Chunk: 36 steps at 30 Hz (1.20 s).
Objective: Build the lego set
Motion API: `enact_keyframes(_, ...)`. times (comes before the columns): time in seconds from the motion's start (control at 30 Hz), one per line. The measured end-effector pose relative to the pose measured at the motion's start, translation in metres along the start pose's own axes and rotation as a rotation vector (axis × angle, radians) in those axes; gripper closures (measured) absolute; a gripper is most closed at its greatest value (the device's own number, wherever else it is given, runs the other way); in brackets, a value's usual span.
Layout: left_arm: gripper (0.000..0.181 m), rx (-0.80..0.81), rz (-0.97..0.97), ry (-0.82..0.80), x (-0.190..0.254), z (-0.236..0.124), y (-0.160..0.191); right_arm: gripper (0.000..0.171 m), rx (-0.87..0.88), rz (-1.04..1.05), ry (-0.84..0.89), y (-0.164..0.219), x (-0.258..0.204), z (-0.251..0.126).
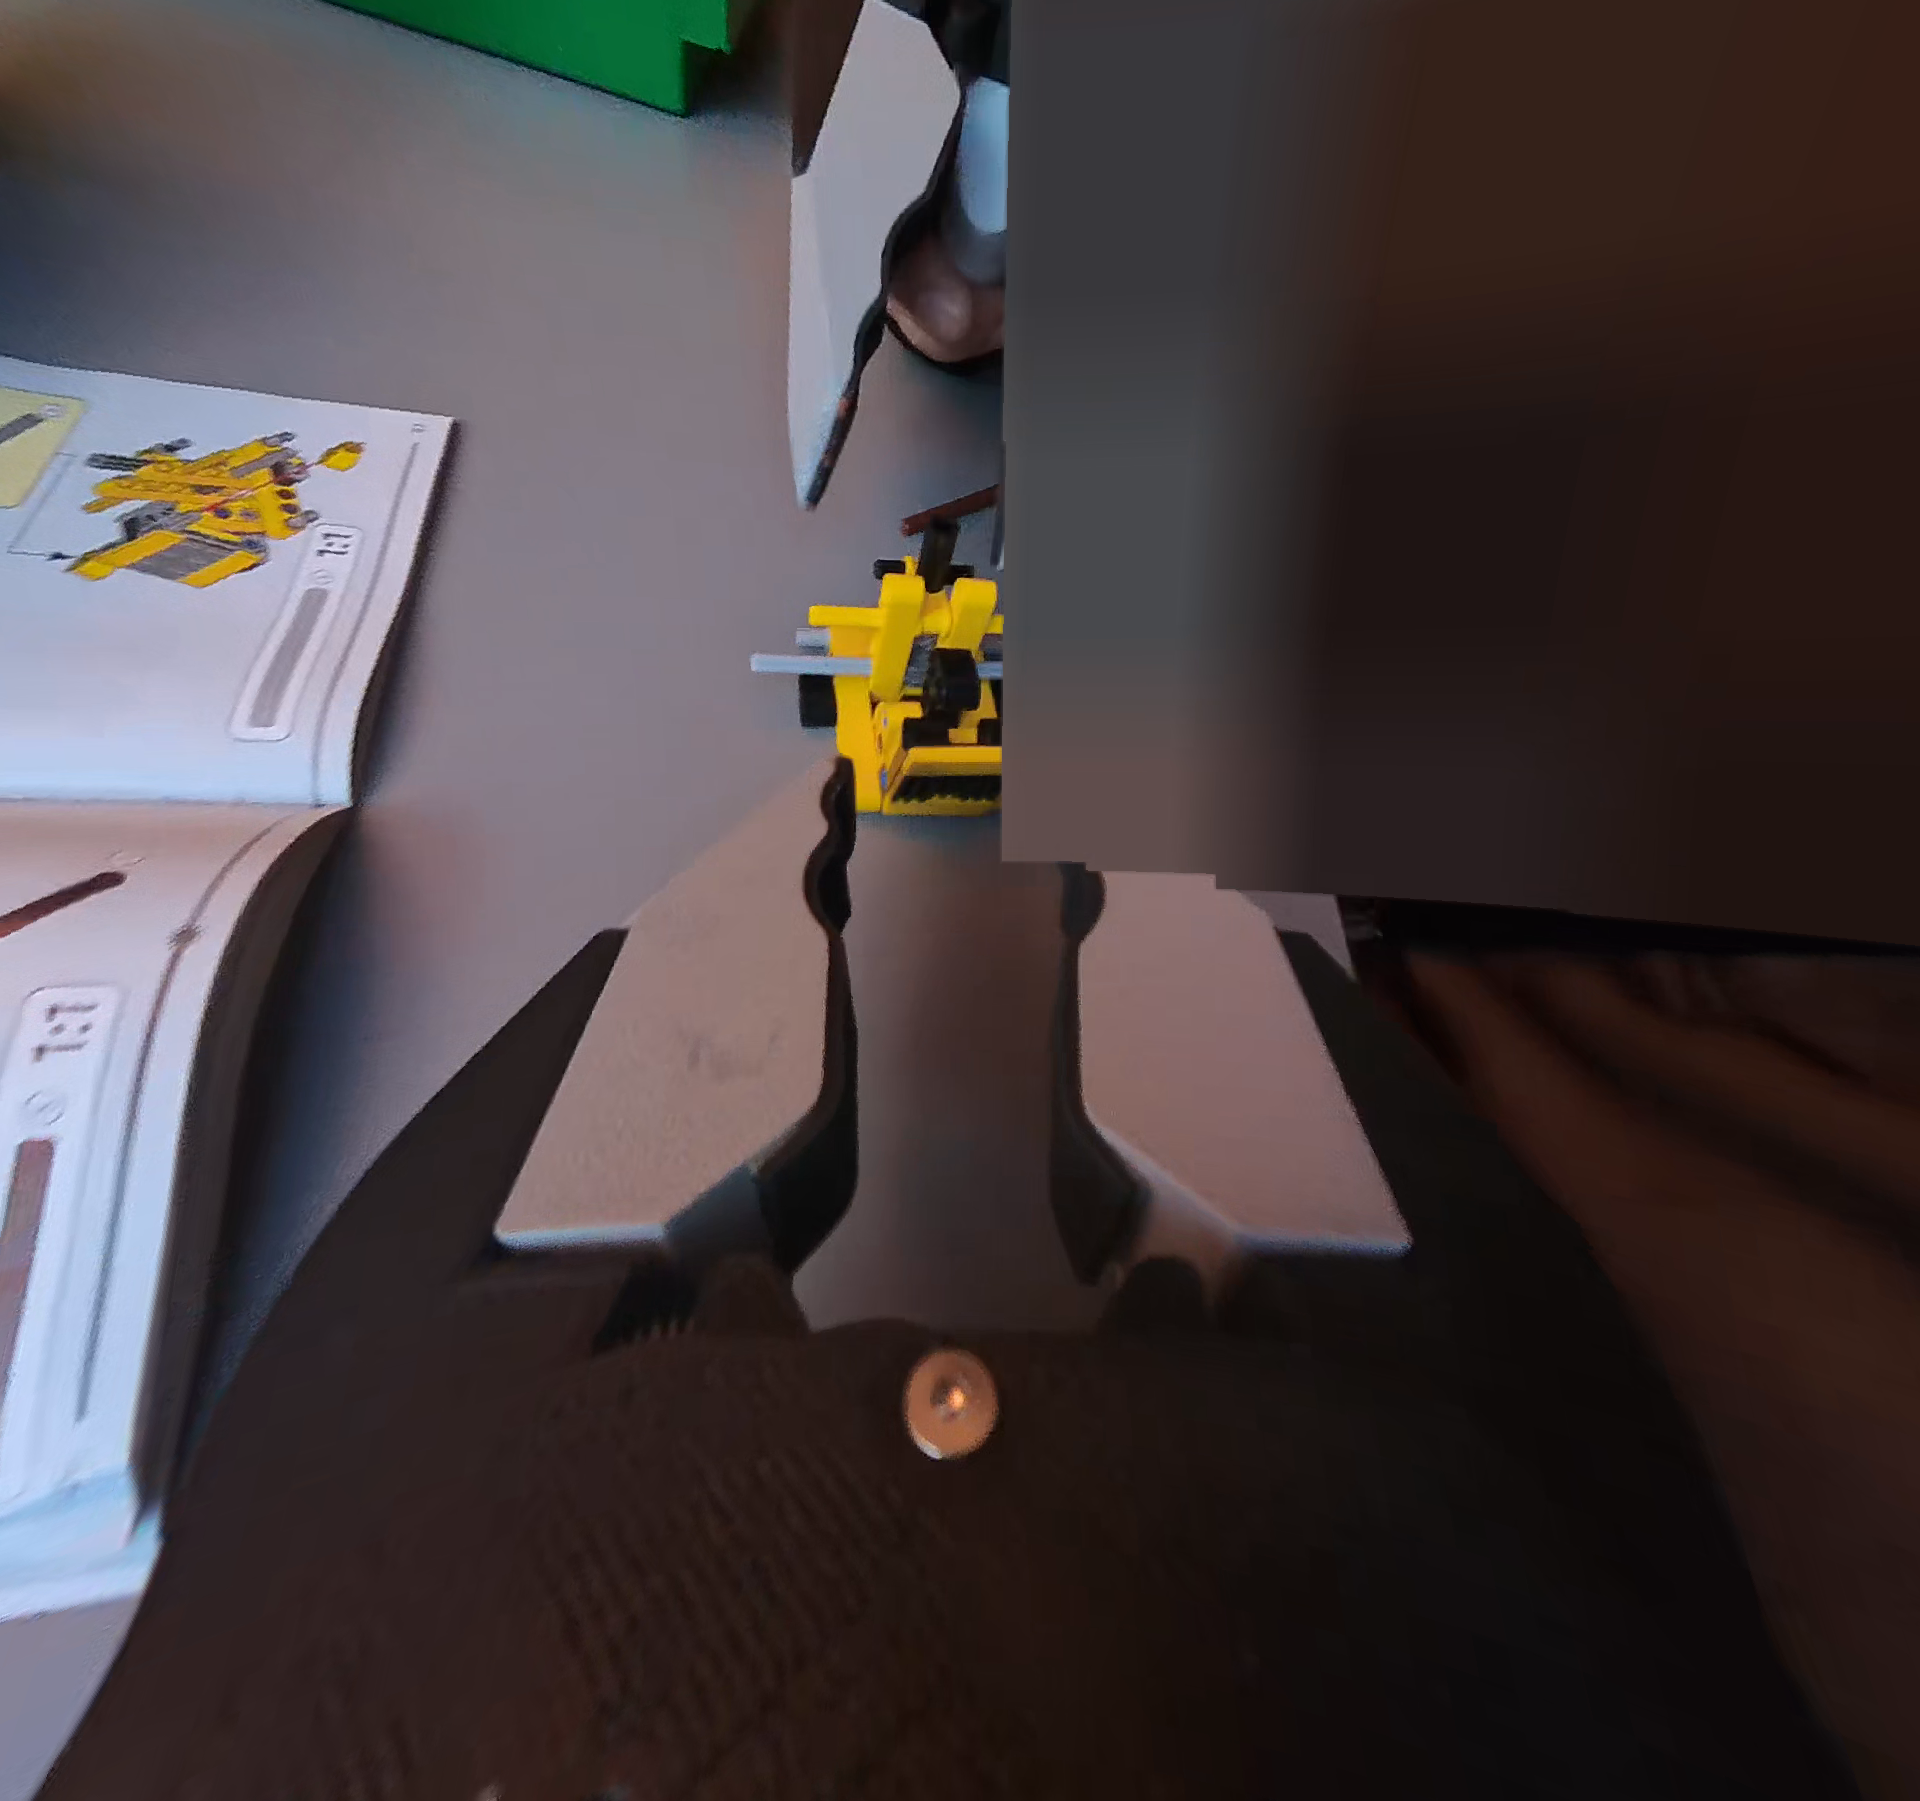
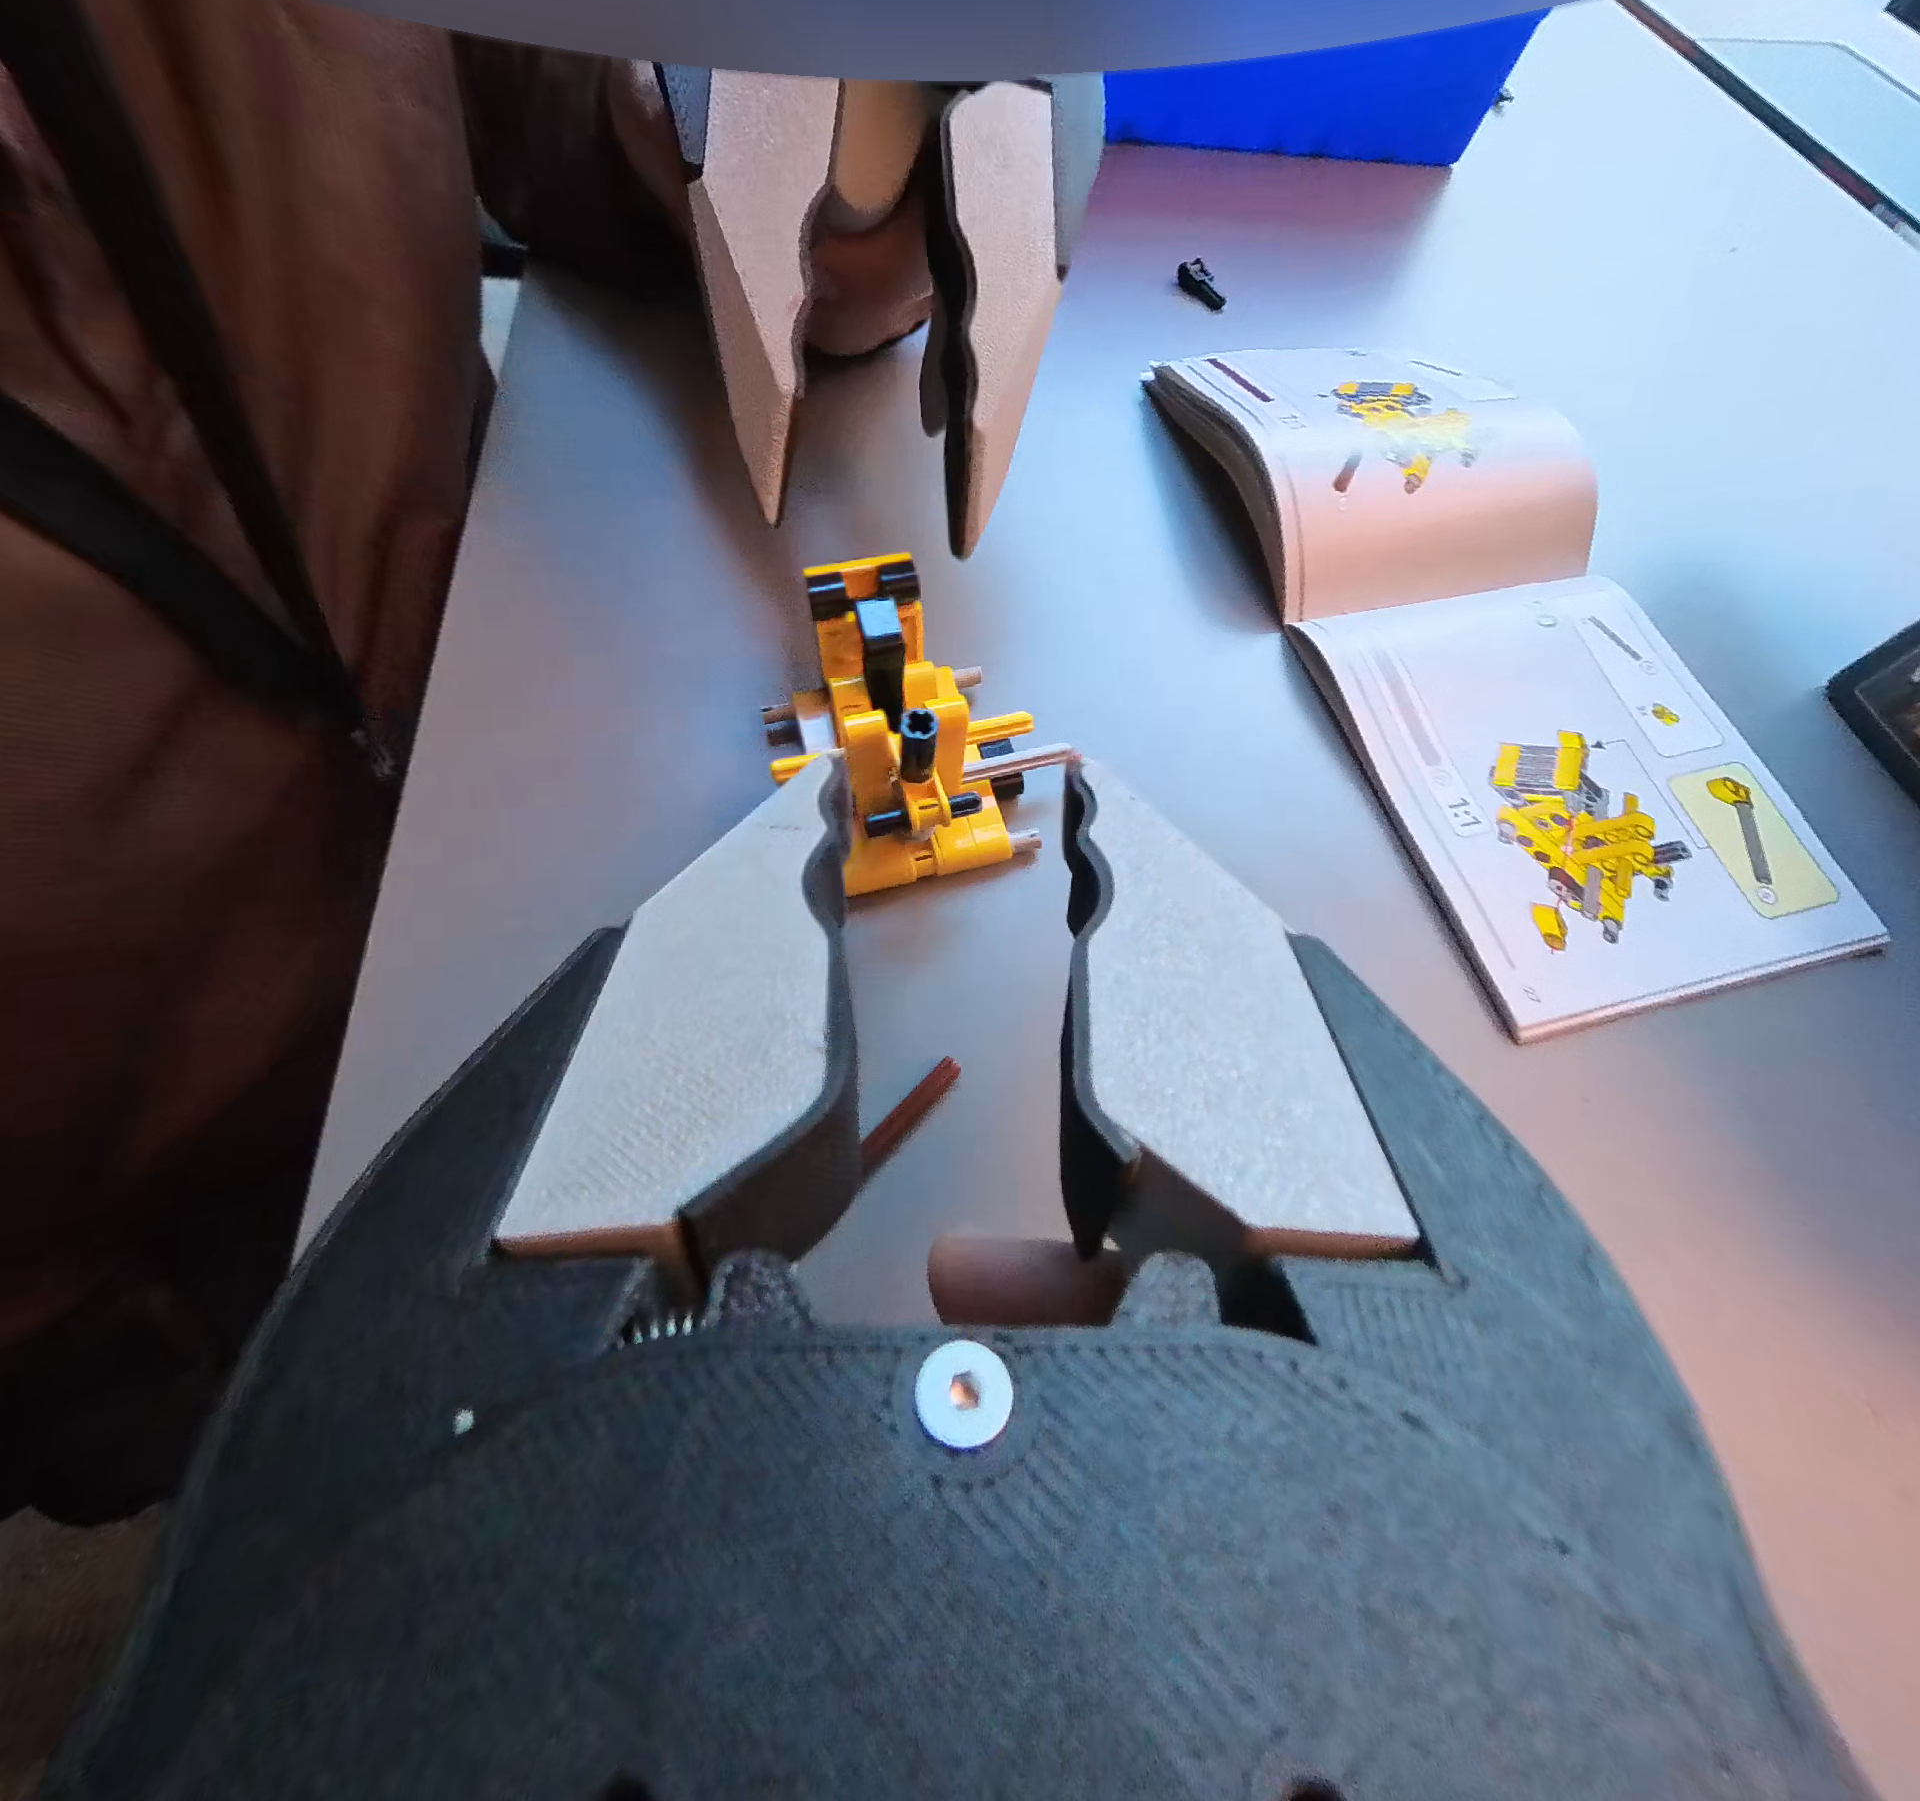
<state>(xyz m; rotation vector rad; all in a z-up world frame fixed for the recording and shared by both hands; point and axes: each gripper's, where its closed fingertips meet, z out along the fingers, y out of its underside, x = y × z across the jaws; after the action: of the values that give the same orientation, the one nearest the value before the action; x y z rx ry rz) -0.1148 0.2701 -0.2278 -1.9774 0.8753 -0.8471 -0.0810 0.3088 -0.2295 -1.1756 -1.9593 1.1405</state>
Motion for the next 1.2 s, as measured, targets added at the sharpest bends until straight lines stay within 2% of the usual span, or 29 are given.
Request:
enact_keyframes(0.03,0.145,-0.007,-0.001,0.001,0.001,0.003,0.0,0.132,-0.003,-0.005,-0.007,0.0,-0.001,0.0)
enact_keyframes(0.2,0.133,-0.075,0.024,-0.076,-0.006,0.01,0.008,0.131,0.027,0.007,-0.071,-0.003,-0.007,-0.003)
enact_keyframes(0.33,0.131,-0.134,0.043,-0.072,-0.003,0.019,0.014,0.128,-0.022,-0.015,-0.105,0.001,-0.008,0.005)
enact_keyframes(0.53,0.143,-0.163,0.032,-0.035,0.001,0.027,0.015,0.12,-0.061,-0.051,-0.143,0.002,-0.014,0.016)
enact_keyframes(0.6,0.151,-0.168,0.024,-0.02,0.002,0.027,0.016,0.113,-0.064,-0.059,-0.142,0.002,-0.015,0.017)
enact_keyframes(0.7,0.152,-0.165,0.006,0.0,0.003,0.027,0.015,0.104,-0.06,-0.058,-0.156,0.0,-0.019,0.019)
enact_keyframes(0.9,0.153,-0.154,0.002,0.019,0.005,0.026,0.014,0.113,-0.117,-0.096,-0.153,0.006,-0.023,0.028)
enact_keyframes(1.2,0.153,-0.14,0.006,0.031,0.007,0.025,0.012,0.114,-0.111,-0.1,-0.155,0.005,-0.024,0.028)
